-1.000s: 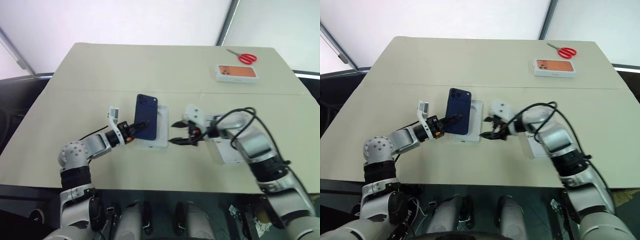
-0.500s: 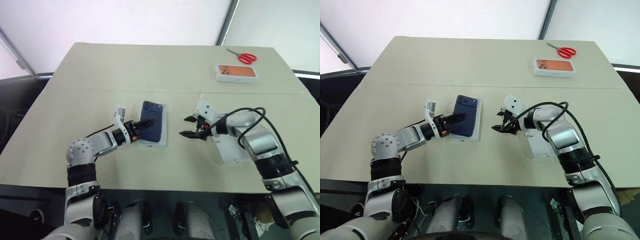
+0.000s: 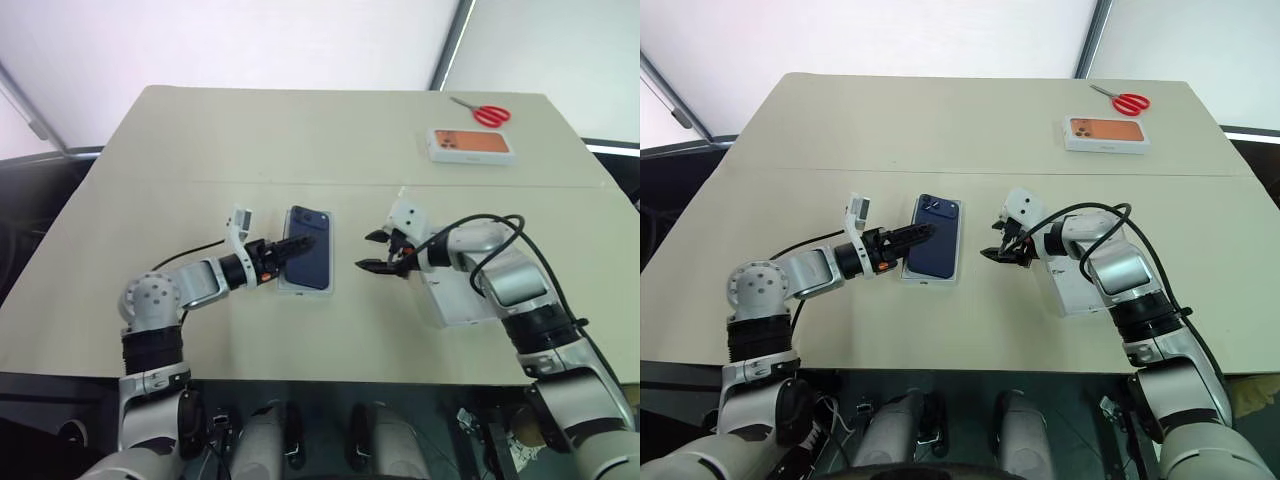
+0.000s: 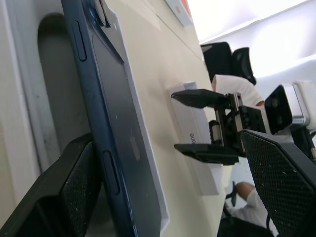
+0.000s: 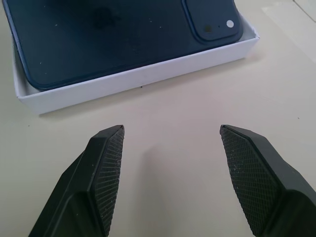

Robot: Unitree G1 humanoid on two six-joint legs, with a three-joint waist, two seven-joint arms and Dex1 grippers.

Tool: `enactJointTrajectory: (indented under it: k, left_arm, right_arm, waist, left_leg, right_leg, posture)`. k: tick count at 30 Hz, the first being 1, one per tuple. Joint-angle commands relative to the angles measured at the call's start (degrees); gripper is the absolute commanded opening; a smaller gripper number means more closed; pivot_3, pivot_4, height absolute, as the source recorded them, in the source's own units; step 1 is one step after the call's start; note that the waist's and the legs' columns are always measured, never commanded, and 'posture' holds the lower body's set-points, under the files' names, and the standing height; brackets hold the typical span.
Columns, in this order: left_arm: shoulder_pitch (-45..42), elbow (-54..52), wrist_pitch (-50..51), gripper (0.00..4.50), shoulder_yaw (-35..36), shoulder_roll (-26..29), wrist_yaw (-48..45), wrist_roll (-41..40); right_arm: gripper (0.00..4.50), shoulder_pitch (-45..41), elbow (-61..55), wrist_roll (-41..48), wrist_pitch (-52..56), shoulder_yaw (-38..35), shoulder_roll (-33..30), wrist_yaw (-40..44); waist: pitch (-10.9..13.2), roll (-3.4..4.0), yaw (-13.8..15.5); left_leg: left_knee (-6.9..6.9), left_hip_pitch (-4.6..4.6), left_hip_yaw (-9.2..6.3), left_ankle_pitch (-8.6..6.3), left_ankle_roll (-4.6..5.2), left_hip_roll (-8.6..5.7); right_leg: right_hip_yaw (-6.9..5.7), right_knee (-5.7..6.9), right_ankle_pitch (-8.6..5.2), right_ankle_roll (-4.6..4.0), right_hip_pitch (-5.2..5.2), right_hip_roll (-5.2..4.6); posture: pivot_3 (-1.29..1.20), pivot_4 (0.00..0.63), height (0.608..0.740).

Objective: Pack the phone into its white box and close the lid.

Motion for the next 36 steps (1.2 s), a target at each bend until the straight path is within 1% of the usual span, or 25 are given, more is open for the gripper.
enactJointTrajectory:
  k: [1, 4, 12, 14, 15, 16, 17, 20, 21, 22, 24, 26, 30, 32, 36]
  left_arm:
    - [-0.33, -2.81, 0.03, 4.45, 0.23, 1.41, -0.53, -1.24]
    - [-0.32, -2.75, -1.74, 4.45, -0.42, 2.72, -0.60, 0.63]
    - [-1.55, -5.22, -2.61, 4.45, -0.25, 5.91, -1.74, -0.23]
    - [-2.34, -4.07, -2.61, 3.94, 0.72, 6.30, -0.64, 0.07]
    - [-2.39, -3.79, -3.31, 3.63, 0.80, 6.88, -0.83, 0.71]
    - [-2.63, -2.79, -3.69, 3.21, 1.37, 7.32, -0.79, 0.96]
    - [-2.48, -2.53, -4.51, 2.71, 1.08, 7.96, -1.33, 1.64]
    - [-1.65, -1.94, -7.24, 1.19, -0.93, 9.22, -1.89, 4.84]
    - [-1.40, -1.71, -8.66, 0.70, -2.02, 9.73, -1.92, 6.65]
    - [-1.31, -1.14, -9.00, 0.12, -2.77, 10.18, -1.95, 7.77]
    - [-0.88, -0.54, -10.30, 0.12, -5.29, 11.56, -3.58, 10.27]
    - [-1.27, 0.80, -9.03, 0.12, -5.42, 11.23, -4.71, 9.54]
    - [-1.71, 2.93, -11.06, 0.12, -9.80, 10.51, -4.13, 14.67]
    - [-1.57, 3.58, -12.27, 0.12, -12.84, 10.82, -6.00, 16.99]
    - [-2.43, 4.88, -14.00, 0.12, -14.74, 9.29, -6.08, 19.72]
  right_arm:
    - [3.27, -1.32, -0.27, -0.26, -1.24, -0.07, 0.46, -0.18]
    - [3.27, -1.36, 0.22, -0.70, -1.75, 0.22, 0.78, -0.30]
    - [3.27, -1.88, 1.33, -0.43, -1.61, -0.36, 2.16, -1.07]
    - [3.27, -1.88, 1.54, -0.26, -1.75, -0.45, 2.40, -1.02]
    - [3.00, -2.12, 2.03, 0.07, -0.97, -1.26, 2.94, -2.08]
    - [2.70, -2.47, 2.91, -0.47, -1.09, -1.50, 3.19, -3.25]
    - [2.37, -2.66, 3.40, -0.62, -1.02, -1.57, 3.27, -3.62]
    - [0.83, -2.58, 3.29, -0.36, -1.01, -1.11, 3.29, -3.28]
    - [0.37, -2.54, 3.26, -0.49, -1.16, -0.92, 3.33, -3.34]
    - [0.00, -2.45, 3.25, -0.85, -1.53, -0.60, 3.33, -3.47]
    - [0.00, -2.10, 3.24, -1.56, -2.27, -0.05, 3.76, -4.24]
    - [0.00, -1.71, 2.84, -1.91, -2.18, 0.30, 4.76, -5.28]
    - [0.00, -0.68, 1.79, -3.95, -2.92, 2.44, 6.15, -7.01]
    - [0.00, -0.58, 2.01, -4.39, -2.93, 2.83, 7.21, -8.03]
    - [0.00, -0.22, 1.67, -5.50, -3.38, 3.60, 7.94, -8.94]
  waist:
    - [0.01, -0.01, 0.06]
    - [0.01, -0.01, 0.04]
    - [0.06, 0.01, -0.02]
    - [0.06, 0.02, 0.04]
    - [0.06, 0.02, 0.02]
    - [0.06, 0.02, -0.08]
    - [0.06, 0.02, -0.11]
    - [0.07, 0.03, -0.10]
    - [0.07, 0.03, -0.07]
    - [0.07, 0.04, -0.04]
    - [0.08, 0.04, -0.03]
    - [0.08, 0.04, -0.08]
    - [0.08, 0.04, -0.02]
    - [0.08, 0.04, -0.11]
    - [0.09, 0.05, 0.00]
  left_leg:
    - [0.00, -0.01, 0.00, 0.00, 0.00, -0.01]
    - [0.00, -0.02, 0.00, 0.00, 0.00, -0.02]
    - [-0.01, -0.02, 0.00, 0.00, 0.00, -0.01]
    - [-0.01, -0.02, 0.00, 0.00, -0.01, -0.02]
    - [-0.01, -0.02, 0.00, 0.00, -0.01, -0.02]
    - [-0.01, -0.02, 0.00, 0.00, -0.01, -0.02]
    - [-0.02, -0.02, 0.00, 0.00, -0.01, -0.02]
    - [-0.03, -0.02, 0.01, 0.00, -0.01, -0.01]
    - [-0.03, -0.02, 0.02, 0.00, -0.01, -0.01]
    - [-0.03, -0.02, 0.02, 0.00, -0.01, -0.01]
    - [-0.03, -0.02, 0.02, 0.00, -0.01, -0.02]
    - [-0.04, -0.02, 0.03, 0.00, -0.01, -0.02]
    - [-0.07, -0.03, 0.03, 0.00, -0.02, -0.02]
    - [-0.07, -0.04, 0.04, 0.00, -0.02, -0.02]
    - [-0.07, -0.03, 0.05, 0.01, -0.03, -0.02]
  right_leg:
    - [0.00, 0.00, 0.00, 0.00, 0.00, -0.01]
    - [0.00, 0.00, 0.00, 0.00, -0.01, -0.02]
    - [0.00, 0.00, 0.00, 0.00, -0.02, -0.01]
    - [0.00, 0.00, 0.00, 0.00, -0.02, -0.02]
    - [0.00, 0.00, 0.00, 0.00, -0.02, -0.02]
    - [0.01, 0.00, 0.00, 0.00, -0.02, -0.02]
    - [0.01, 0.00, 0.00, 0.00, -0.02, -0.01]
    - [0.00, 0.00, 0.00, 0.00, -0.03, 0.02]
    - [0.01, 0.00, 0.00, 0.00, -0.03, 0.02]
    - [0.01, 0.00, 0.00, 0.00, -0.03, 0.02]
    - [0.00, 0.00, 0.00, 0.00, -0.02, 0.02]
    - [0.00, 0.00, 0.00, 0.00, -0.04, 0.03]
    - [0.02, 0.00, 0.00, 0.00, -0.08, 0.02]
    - [0.02, 0.00, 0.00, 0.00, -0.08, 0.02]
    - [0.02, 0.01, 0.00, 0.00, -0.08, 0.01]
  posture:
    - [0.00, 0.150, 0.738]
    - [0.00, 0.150, 0.738]
    - [0.00, 0.150, 0.738]
    - [0.00, 0.150, 0.738]
    - [0.00, 0.150, 0.738]
    - [0.00, 0.150, 0.738]
    - [0.00, 0.150, 0.738]
    - [0.00, 0.150, 0.738]
    - [0.00, 0.150, 0.738]
    - [0.00, 0.150, 0.738]
    - [0.00, 0.150, 0.738]
    - [0.00, 0.150, 0.738]
    - [0.00, 0.150, 0.738]
    - [0.00, 0.150, 0.738]
    - [0.00, 0.150, 0.738]
